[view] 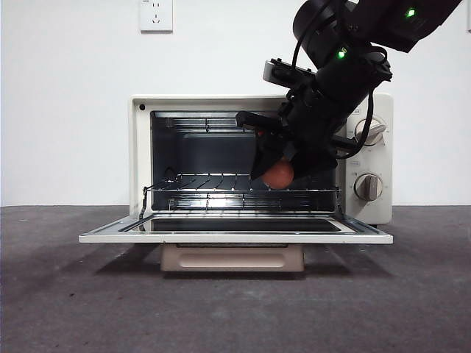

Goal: Eggoven

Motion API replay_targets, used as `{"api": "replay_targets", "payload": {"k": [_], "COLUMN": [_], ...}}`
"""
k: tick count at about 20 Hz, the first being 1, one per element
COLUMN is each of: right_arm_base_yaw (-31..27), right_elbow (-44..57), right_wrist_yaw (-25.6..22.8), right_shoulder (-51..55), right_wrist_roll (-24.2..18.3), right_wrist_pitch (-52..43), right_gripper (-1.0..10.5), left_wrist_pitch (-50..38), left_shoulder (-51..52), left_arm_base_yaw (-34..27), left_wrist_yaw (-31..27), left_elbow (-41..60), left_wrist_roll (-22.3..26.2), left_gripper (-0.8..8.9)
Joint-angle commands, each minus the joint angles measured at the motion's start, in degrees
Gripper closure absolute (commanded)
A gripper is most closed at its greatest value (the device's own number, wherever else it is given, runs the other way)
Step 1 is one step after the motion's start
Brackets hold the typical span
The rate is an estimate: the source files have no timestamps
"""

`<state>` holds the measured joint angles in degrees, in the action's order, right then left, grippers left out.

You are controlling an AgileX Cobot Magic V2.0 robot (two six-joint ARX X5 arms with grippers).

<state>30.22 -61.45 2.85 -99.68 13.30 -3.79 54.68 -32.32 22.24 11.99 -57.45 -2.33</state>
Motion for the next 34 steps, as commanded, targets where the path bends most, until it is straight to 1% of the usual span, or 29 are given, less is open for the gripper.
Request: {"api": "replay_targets", "payload": {"k": [1,3,4,9,11,25,29,31,34], "right_arm_base_yaw": [0.92,0.94,0.94,0.94,0.94,0.94,0.94,0.96,1.62], "right_elbow": [-0.92,-0.92,-0.92,-0.92,-0.98,-2.05,-2.05,-2.05,-2.05], "right_wrist_yaw": [0.04,-0.09,-0.09,-0.15,-1.40,-1.42,-1.42,-1.36,-1.25], "right_shoulder": [-1.57,-1.57,-1.57,-1.40,-1.25,2.16,5.81,9.51,17.25], "right_wrist_roll": [0.46,1.88,2.23,2.40,2.43,2.51,2.47,2.29,1.79], "right_wrist_pitch": [-0.48,-0.46,-0.46,-0.48,-0.48,0.46,3.50,5.84,10.47], "right_gripper": [7.9,6.9,6.8,6.6,6.6,6.5,6.5,6.5,6.5], "left_wrist_pitch": [-0.39,-0.39,-0.42,-0.39,-0.39,-0.39,-0.66,-1.70,-8.50], "left_shoulder": [-0.22,-0.22,-0.22,-0.22,-0.22,-0.24,-0.50,-1.31,-2.93], "left_arm_base_yaw": [0.07,0.07,0.07,0.07,0.07,0.07,0.07,0.04,-0.17], "left_wrist_yaw": [0.04,0.04,0.04,0.04,0.04,0.04,0.02,0.02,0.02], "left_elbow": [-0.44,-0.44,-0.44,-0.44,-0.44,-0.44,-0.44,-0.33,2.27], "left_wrist_roll": [-0.11,-0.11,-0.09,-0.11,-0.11,-0.09,-0.09,-0.15,-2.05], "left_gripper": [8.07,8.07,8.07,8.07,8.07,8.07,8.07,8.07,8.07]}}
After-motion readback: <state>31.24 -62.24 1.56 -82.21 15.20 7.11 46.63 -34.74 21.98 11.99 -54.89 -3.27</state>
